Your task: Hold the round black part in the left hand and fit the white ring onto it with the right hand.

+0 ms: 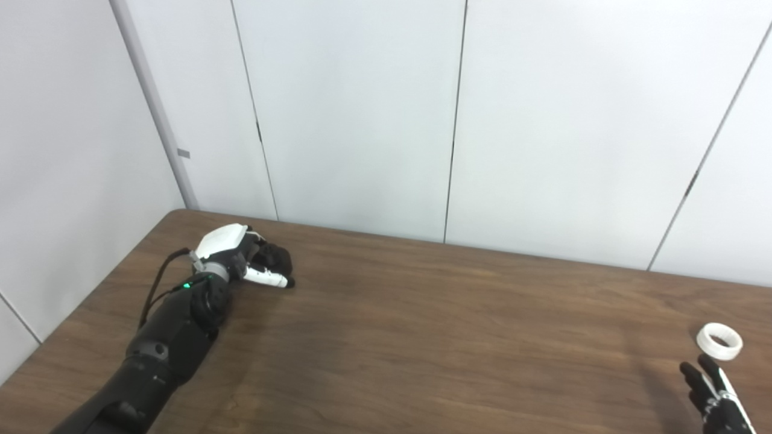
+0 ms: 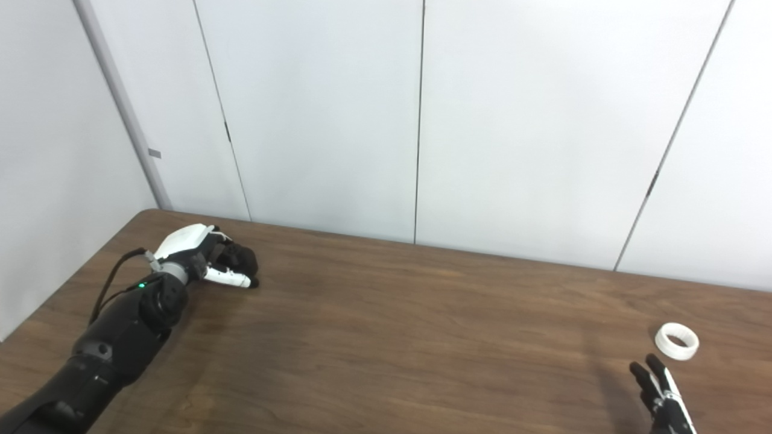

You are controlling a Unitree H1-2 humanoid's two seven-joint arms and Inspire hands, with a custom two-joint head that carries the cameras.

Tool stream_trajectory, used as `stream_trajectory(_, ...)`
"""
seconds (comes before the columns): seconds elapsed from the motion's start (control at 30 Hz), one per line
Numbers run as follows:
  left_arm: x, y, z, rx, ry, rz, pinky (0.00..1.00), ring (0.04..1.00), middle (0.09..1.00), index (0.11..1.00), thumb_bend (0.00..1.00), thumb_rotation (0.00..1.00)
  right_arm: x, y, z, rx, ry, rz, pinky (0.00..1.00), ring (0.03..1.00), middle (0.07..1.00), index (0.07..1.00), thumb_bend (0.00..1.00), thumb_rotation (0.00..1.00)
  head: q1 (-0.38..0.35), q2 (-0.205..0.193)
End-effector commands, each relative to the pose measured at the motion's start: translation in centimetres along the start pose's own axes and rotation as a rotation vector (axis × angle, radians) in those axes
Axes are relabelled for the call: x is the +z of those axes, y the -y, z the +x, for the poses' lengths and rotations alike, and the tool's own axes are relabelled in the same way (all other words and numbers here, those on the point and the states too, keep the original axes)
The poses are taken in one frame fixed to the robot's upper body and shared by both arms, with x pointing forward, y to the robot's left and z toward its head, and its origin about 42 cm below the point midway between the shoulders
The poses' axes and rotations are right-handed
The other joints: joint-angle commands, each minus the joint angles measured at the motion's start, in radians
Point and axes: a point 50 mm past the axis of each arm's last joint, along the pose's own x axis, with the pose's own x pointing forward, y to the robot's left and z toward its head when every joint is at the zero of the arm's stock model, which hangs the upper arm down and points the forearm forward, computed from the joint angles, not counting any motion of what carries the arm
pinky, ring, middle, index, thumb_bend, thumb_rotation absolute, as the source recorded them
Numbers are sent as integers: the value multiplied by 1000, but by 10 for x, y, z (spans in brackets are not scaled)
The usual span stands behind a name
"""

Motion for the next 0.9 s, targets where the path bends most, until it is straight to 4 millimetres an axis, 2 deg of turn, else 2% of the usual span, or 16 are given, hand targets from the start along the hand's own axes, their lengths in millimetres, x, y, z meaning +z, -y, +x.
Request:
stream_trajectory(0.0, 1, -34, 7, 71, 2, 7, 1000, 1000, 994, 759, 989, 387, -18, -8, -22, -13, -82, 35, 1000, 973, 940, 977, 642, 933, 1, 0)
stream_trajectory(0.17, -2, -33, 6, 87, 10, 9, 1000, 1000, 968, 727, 956, 331, -17, -7, -23, -17, -82, 34, 1000, 970, 936, 978, 641, 941, 2, 4)
stream_trajectory(0.33, -3, -30, 6, 102, 20, 3, 1000, 1000, 932, 655, 902, 221, -16, -7, -22, -21, -81, 42, 1000, 969, 934, 977, 642, 934, 5, 5)
stream_trajectory(0.4, -3, -29, 6, 117, 29, -1, 1000, 1000, 906, 601, 871, 166, -15, -7, -22, -23, -81, 40, 1000, 967, 934, 976, 645, 933, 4, 5)
stream_trajectory(0.43, -4, -28, 6, 127, 34, -10, 1000, 1000, 895, 547, 702, 119, -16, -6, -22, -21, -78, 42, 1000, 966, 935, 976, 644, 934, 4, 6)
stream_trajectory(0.47, -4, -28, 6, 137, 39, -19, 1000, 995, 877, 518, 616, 92, -16, -6, -22, -19, -78, 43, 1000, 969, 937, 976, 645, 934, 5, 6)
stream_trajectory(0.53, -4, -27, 6, 150, 44, -28, 1000, 961, 827, 491, 544, 62, -16, -5, -22, -18, -83, 47, 1000, 972, 937, 977, 653, 935, 6, 6)
stream_trajectory(0.67, -5, -26, 6, 172, 58, -3, 1000, 912, 784, 484, 524, 51, -16, -4, -23, -14, -84, 40, 1000, 972, 934, 980, 660, 946, 8, 8)
stream_trajectory(0.87, -6, -24, 6, 187, 76, 34, 1000, 899, 771, 484, 523, 49, -18, -1, -23, -11, -82, 37, 1000, 977, 937, 984, 649, 958, 8, 9)
